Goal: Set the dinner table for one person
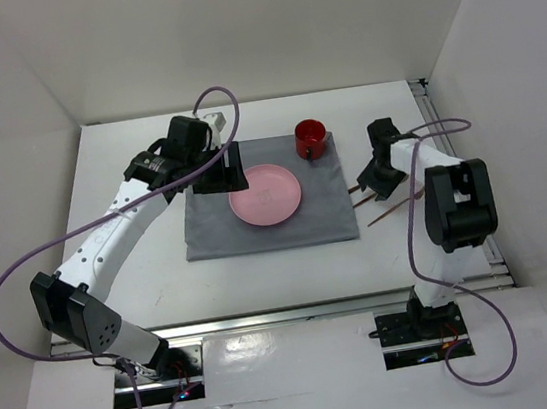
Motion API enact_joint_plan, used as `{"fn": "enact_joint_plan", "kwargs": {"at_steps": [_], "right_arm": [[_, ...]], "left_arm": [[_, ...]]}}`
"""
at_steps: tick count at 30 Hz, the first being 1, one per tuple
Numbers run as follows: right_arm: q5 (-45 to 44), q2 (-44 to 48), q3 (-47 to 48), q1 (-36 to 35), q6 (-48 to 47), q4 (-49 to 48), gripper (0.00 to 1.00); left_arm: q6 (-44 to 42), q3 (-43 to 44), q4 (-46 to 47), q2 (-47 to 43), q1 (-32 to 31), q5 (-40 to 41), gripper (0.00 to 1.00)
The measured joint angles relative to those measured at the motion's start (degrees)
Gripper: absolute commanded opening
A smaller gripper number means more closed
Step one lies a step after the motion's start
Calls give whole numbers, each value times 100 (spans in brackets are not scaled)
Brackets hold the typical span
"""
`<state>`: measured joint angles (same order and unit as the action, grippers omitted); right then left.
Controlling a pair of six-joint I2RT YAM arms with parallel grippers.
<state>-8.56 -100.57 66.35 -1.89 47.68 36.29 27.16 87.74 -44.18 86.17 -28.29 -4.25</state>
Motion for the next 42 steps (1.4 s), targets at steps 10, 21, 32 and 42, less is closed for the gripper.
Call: {"fn": "enact_joint_plan", "kwargs": {"at_steps": [10, 21, 32, 42], "right_arm": [[-269, -863, 625, -389, 673, 337, 29], [-804, -315, 142, -402, 1036, 560, 0], [-769, 221, 826, -1432, -763, 494, 0], [739, -332, 942, -1808, -2256, 393, 0]], "left_arm": [[-13, 0, -44, 0, -15, 111, 78], [-17, 0, -81, 13, -15, 162, 78], [-15, 131, -179, 101, -15, 321, 78], [-11, 203, -234, 101, -15, 422, 78]]}}
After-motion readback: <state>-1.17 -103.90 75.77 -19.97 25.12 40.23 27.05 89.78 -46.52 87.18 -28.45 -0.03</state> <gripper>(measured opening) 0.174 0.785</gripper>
